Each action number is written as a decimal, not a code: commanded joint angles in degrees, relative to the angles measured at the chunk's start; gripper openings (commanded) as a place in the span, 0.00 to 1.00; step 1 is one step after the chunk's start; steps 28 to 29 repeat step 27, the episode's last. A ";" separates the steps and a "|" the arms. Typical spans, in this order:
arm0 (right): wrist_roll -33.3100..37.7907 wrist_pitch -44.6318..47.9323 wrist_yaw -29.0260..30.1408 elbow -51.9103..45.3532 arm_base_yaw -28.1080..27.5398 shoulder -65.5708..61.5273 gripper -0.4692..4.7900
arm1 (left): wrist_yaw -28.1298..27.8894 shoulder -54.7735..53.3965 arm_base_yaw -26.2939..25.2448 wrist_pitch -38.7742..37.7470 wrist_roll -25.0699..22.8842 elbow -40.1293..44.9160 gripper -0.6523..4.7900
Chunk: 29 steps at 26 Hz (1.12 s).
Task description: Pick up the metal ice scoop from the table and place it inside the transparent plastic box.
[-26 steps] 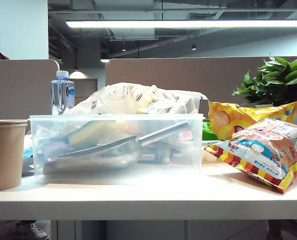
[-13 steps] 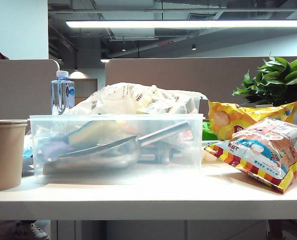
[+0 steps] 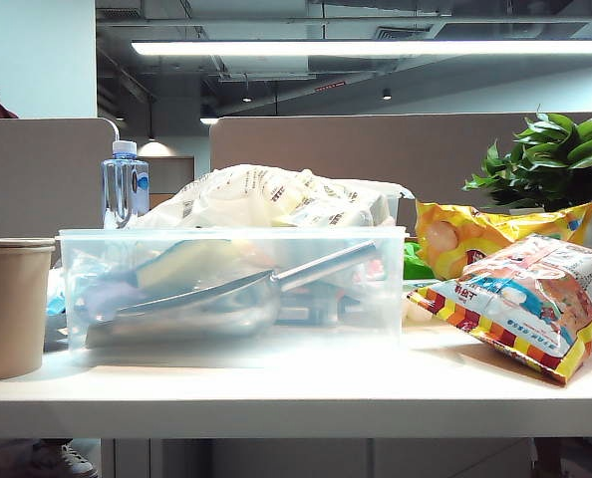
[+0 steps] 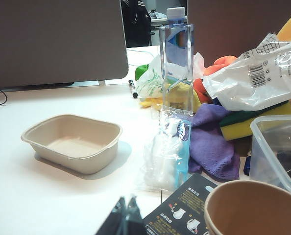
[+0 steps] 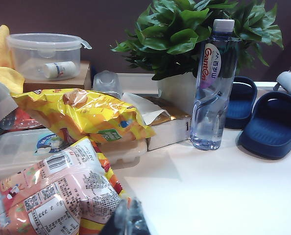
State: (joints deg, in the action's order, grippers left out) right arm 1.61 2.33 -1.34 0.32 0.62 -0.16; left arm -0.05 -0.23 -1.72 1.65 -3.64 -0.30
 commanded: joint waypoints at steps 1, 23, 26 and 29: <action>0.15 1.27 0.20 0.11 0.04 0.00 0.11 | 0.26 -0.07 0.02 0.59 -0.24 -0.09 0.11; 0.13 0.48 0.00 0.11 0.00 0.00 0.11 | 0.26 -0.07 0.02 0.57 -0.24 -0.09 0.11; 0.13 0.48 -0.02 0.11 0.00 0.00 0.11 | 0.26 -0.07 0.02 0.57 -0.24 -0.09 0.11; 0.13 0.48 -0.02 0.11 0.00 0.00 0.11 | 0.26 -0.07 0.02 0.57 -0.24 -0.09 0.11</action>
